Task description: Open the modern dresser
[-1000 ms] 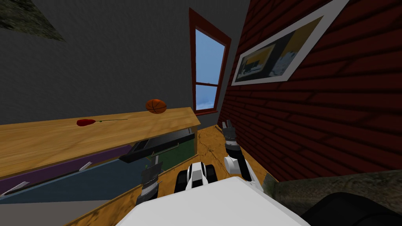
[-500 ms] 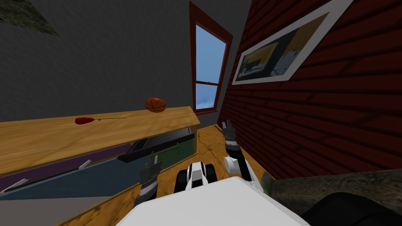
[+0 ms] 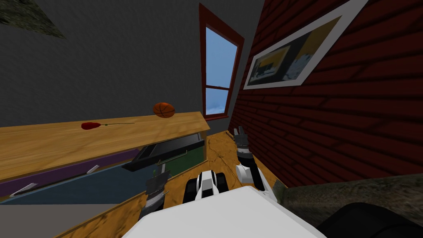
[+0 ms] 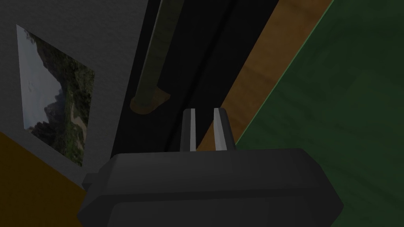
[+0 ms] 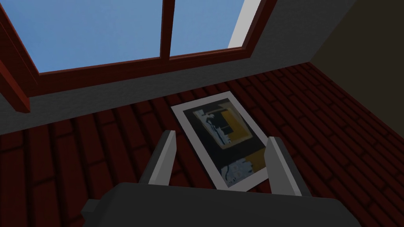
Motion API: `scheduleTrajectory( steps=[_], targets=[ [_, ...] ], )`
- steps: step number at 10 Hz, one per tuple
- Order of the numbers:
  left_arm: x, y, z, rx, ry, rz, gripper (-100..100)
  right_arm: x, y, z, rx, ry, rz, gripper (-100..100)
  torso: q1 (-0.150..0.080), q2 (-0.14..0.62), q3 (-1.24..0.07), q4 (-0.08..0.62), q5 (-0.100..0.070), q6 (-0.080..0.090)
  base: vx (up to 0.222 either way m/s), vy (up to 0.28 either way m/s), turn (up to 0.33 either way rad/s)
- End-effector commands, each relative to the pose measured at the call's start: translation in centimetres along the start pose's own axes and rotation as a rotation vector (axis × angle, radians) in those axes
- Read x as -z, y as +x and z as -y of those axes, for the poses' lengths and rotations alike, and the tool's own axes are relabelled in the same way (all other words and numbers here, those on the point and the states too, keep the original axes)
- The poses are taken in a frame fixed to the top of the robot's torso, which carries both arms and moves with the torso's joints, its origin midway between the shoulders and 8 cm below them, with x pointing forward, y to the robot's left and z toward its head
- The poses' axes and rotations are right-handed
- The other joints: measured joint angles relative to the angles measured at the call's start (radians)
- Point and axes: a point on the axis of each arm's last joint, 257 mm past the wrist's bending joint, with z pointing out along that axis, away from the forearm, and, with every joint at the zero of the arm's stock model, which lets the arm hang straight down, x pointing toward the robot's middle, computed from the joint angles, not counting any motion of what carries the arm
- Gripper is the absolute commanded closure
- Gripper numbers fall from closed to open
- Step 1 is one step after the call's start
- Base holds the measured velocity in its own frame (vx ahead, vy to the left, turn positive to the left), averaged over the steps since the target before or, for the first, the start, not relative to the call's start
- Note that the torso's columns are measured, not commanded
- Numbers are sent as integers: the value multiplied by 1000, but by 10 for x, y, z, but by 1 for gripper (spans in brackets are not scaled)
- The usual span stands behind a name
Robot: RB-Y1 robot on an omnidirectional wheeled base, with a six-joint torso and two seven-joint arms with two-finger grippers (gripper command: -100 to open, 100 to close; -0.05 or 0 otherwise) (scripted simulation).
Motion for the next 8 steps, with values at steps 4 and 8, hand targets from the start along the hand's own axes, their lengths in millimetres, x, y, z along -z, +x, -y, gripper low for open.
scheduleTrajectory(
  steps=[4,8],
  targets=[
    [-7,-8,16,2,4,2,-100,0,0,0,0,0,0,0,8,-20,-6,-17,16,6,6,-15,3],
    [-16,-14,37,9,2,3,-100,0,0,0,0,0,0,0,7,-16,-5,-13,13,5,11,-32,3]
  ],
)
